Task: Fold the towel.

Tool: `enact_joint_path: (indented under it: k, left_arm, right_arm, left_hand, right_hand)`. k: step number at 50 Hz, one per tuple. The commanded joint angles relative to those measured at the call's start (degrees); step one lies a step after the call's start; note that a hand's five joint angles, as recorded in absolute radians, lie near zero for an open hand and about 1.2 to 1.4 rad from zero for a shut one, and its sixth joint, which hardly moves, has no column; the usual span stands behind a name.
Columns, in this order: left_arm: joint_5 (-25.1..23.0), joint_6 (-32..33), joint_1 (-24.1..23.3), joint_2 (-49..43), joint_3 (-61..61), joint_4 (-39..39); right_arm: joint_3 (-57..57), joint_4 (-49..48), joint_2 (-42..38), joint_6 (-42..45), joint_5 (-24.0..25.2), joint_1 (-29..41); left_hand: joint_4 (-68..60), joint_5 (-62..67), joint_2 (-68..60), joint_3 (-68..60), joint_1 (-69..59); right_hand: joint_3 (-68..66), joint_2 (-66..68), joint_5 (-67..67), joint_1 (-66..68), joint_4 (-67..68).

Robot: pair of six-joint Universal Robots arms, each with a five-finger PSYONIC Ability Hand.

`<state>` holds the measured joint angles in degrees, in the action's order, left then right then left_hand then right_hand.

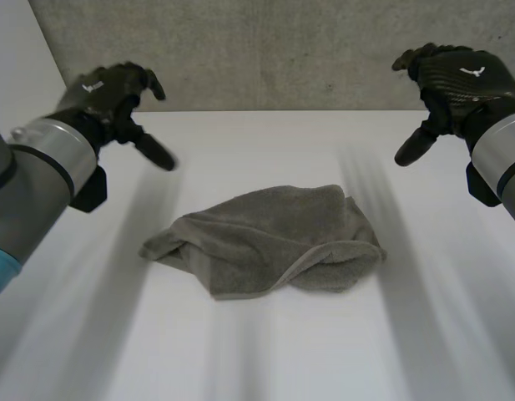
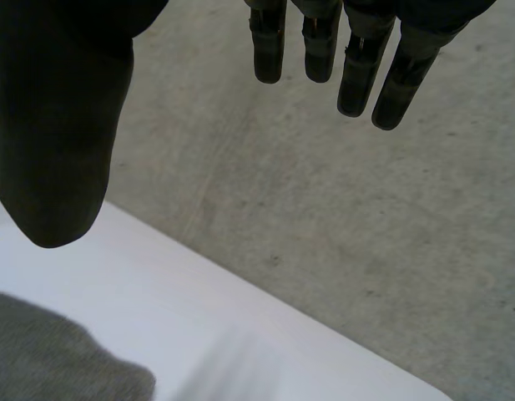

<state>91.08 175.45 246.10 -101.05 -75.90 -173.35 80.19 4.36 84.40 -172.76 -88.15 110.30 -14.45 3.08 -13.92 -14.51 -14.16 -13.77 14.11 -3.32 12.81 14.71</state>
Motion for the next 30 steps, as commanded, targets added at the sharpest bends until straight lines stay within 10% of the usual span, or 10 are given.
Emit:
enact_joint_path:
  k: [1, 9, 30]
  left_arm:
    - [-2.7, 0.2, -3.0, -6.2, -0.6, 3.3]
    - [-3.6, 1.0, -9.2, -12.9, -0.5, 9.4]
    - [-2.4, -0.5, -13.8, -24.5, -4.3, 1.5]
  right_arm:
    - [-3.9, 9.0, -4.8, 8.0, 6.1, -0.1]
    - [-5.0, 20.8, -12.3, 21.8, 9.7, -1.3]
    - [-5.1, 19.0, -27.1, 23.8, 9.7, -1.1]
  left_hand:
    - [3.2, -1.9, 2.7, 3.3, 2.9]
    - [-4.2, 5.5, -4.7, -4.1, -4.5]
    - [-3.2, 4.5, -3.7, -3.1, -3.5]
  right_hand:
    - [3.8, -4.1, 3.3, -2.8, -4.7]
    - [3.8, -4.1, 3.3, -2.8, -4.7]
    - [-20.5, 20.2, -21.0, 21.5, 19.6]
